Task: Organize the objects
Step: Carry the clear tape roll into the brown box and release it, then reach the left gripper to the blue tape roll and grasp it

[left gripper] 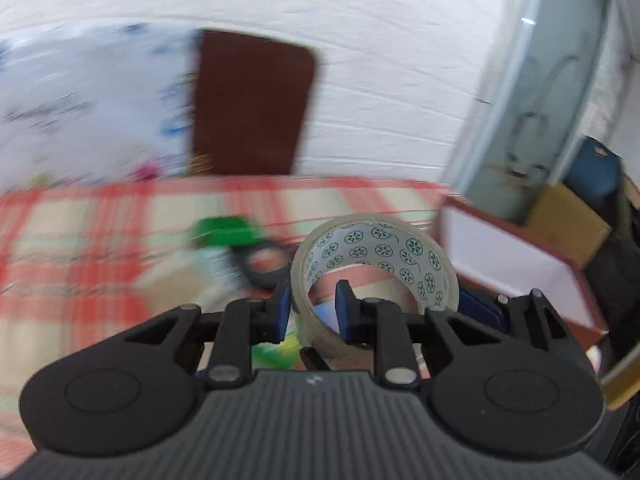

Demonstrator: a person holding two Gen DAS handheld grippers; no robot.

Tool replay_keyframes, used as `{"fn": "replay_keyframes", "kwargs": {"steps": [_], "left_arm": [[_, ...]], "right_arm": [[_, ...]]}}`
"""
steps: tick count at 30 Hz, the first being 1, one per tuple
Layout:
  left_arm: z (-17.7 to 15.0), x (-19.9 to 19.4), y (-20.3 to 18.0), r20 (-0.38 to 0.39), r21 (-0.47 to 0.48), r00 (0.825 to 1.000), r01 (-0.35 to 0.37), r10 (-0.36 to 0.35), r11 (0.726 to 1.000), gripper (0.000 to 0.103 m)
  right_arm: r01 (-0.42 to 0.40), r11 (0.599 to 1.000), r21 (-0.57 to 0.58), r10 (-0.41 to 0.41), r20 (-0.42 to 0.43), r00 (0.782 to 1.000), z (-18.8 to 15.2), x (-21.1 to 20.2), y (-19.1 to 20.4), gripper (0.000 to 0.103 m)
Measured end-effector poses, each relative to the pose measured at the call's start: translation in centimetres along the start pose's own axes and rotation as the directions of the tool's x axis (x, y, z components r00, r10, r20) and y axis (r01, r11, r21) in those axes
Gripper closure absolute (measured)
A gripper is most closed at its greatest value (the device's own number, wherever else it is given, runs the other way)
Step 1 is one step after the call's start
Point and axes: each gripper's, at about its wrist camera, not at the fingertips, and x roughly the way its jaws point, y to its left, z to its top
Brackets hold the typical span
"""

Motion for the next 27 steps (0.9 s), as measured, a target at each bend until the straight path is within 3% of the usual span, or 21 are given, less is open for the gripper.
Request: {"fn": "replay_keyframes", "kwargs": {"steps": [4, 9, 15, 19, 21, 27], "left_arm": [[2.1, 4.4, -6.8, 0.0, 0.093, 0.994, 0.106, -0.107, 0.99, 0.077], [3.0, 9.4, -13.5, -0.065, 0.151, 0.975, 0.222, -0.214, 0.963, 0.077], [1.5, 14.0, -18.1, -0.14, 0.167, 0.951, 0.296, -0.275, 0.94, 0.076], [0.3, 15.3, -19.3, -0.176, 0.177, 0.95, 0.289, -0.259, 0.941, 0.068], [0.4, 14.7, -18.8, -0.169, 0.168, 0.953, 0.278, -0.25, 0.946, 0.067], [0.8, 9.5, -15.0, -0.109, 0.166, 0.96, 0.274, -0.259, 0.947, 0.067]], "right_arm": [[0.178, 0.983, 0.054, -0.178, -0.012, 0.984, -0.7, 0.0, -7.6, 0.012], [0.325, 0.941, 0.095, -0.317, -0.085, 0.944, -2.2, 0.5, -15.0, 0.012], [0.427, 0.897, 0.113, -0.402, -0.195, 0.895, -5.0, 0.8, -20.1, 0.012], [0.463, 0.88, 0.109, -0.43, -0.234, 0.872, -6.1, 1.4, -21.3, 0.007], [0.476, 0.873, 0.103, -0.447, -0.22, 0.867, -6.3, 0.6, -21.3, 0.008], [0.436, 0.884, 0.17, -0.418, -0.132, 0.899, -6.3, -2.1, -18.5, 0.01]]}}
